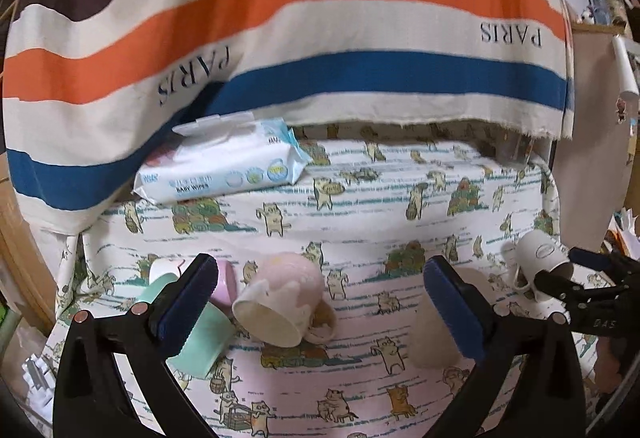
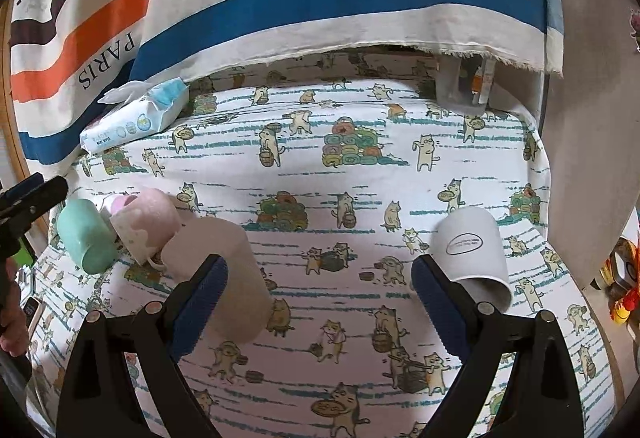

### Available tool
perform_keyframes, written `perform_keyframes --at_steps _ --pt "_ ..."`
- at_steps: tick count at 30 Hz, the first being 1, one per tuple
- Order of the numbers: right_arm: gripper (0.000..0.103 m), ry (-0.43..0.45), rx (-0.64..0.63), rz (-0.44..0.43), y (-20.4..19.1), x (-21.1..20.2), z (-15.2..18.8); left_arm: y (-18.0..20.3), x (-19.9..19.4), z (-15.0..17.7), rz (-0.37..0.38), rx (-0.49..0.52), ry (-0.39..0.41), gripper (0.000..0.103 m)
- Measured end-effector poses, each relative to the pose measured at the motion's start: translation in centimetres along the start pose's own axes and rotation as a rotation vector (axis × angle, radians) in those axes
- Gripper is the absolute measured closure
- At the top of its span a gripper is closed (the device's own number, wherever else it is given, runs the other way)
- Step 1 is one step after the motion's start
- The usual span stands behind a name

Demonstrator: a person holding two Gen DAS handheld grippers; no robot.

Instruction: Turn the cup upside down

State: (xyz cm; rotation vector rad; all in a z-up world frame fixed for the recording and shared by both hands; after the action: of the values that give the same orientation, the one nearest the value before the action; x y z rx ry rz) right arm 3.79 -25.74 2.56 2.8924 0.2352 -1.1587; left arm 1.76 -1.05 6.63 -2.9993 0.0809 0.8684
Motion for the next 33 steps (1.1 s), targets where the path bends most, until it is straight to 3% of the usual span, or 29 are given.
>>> perform_keyframes --at_steps 3,5,12,16,23,28,33 --pt "0.008 0.029 -0.033 0.039 -0.8 -0.4 -0.1 0.1 -0.2 0.1 0.021 -0.009 0.029 0.001" --pt "0.0 0.049 -0.056 0.043 -1.4 -0.8 -0.2 0.3 -0.2 0.2 0.032 -0.008 0.047 0.001" --pt "0.0 0.095 -0.029 0.024 -1.7 -0.9 -0.4 1.3 0.4 0.8 0.076 -0.001 0.106 0.001" --pt "0.0 0.119 -0.006 0.019 -1.8 -0.1 -0.5 1.2 1.1 1.6 0.026 0.003 0.16 0.001" --pt "0.0 0.194 -0.023 0.008 -2.2 0.8 0.2 1.0 2.3 2.9 0.033 0.0 0.164 0.001" --pt "0.0 0.199 -0.04 0.018 -2.5 1.9 0.8 1.4 3.1 3.7 0.019 0.013 0.155 0.001" --pt "0.0 0.195 -0.044 0.027 -2.5 2.5 1.2 1.1 4.7 4.7 0.012 -0.013 0.09 0.001"
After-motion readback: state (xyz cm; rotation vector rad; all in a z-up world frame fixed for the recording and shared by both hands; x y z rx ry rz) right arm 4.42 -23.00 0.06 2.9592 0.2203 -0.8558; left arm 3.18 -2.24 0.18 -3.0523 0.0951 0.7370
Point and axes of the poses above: each gripper's, at about its wrist camera, not at the fingertips, and x roughly the way its jaws point, y to its right, z to its underside, the point moved 5 cm from there along x, roughly the way its jaws point, and after that the axes turned 11 degrees about -y, right-handed, at the moved point
